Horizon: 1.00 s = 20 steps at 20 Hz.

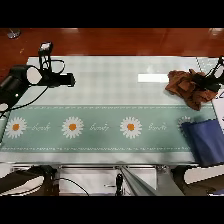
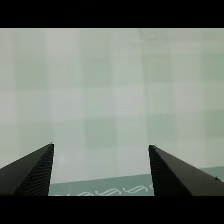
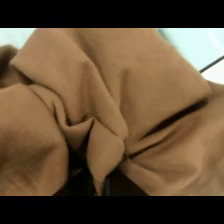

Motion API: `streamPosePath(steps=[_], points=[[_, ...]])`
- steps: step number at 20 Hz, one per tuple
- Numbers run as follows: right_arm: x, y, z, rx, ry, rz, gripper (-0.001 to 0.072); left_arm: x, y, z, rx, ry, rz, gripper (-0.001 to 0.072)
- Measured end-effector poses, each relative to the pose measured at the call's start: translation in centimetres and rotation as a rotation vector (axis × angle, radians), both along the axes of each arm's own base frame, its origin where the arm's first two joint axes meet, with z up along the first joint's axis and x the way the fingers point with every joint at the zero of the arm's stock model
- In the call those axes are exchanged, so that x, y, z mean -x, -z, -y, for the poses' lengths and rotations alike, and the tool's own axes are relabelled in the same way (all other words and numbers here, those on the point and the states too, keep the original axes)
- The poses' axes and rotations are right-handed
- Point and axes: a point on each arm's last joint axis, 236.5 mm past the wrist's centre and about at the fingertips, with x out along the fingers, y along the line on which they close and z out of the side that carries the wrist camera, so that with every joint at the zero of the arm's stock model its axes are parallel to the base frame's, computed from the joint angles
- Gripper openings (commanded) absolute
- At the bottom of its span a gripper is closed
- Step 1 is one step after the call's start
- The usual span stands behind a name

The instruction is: Fold the shirts.

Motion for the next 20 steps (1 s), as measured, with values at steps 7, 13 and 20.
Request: streamPosePath(steps=[7,13,20], points=[[-4.6,-25.7,-5.8,0.084,-0.236,0.517,0.0023,3.5,-5.1,-1.4,-0.040,0.066,-0.057,0.0704],[3.4,-45.3,-17.5,0.209,-0.513,0.895,0.0024,10.8,-10.0,0.3,0.072,0.107,0.056,0.0704],[13.3,-50.0,-28.6,0.137,-0.818,0.997,0.0024,15.6,-8.5,1.2,0.131,0.134,0.064,0.0704]])
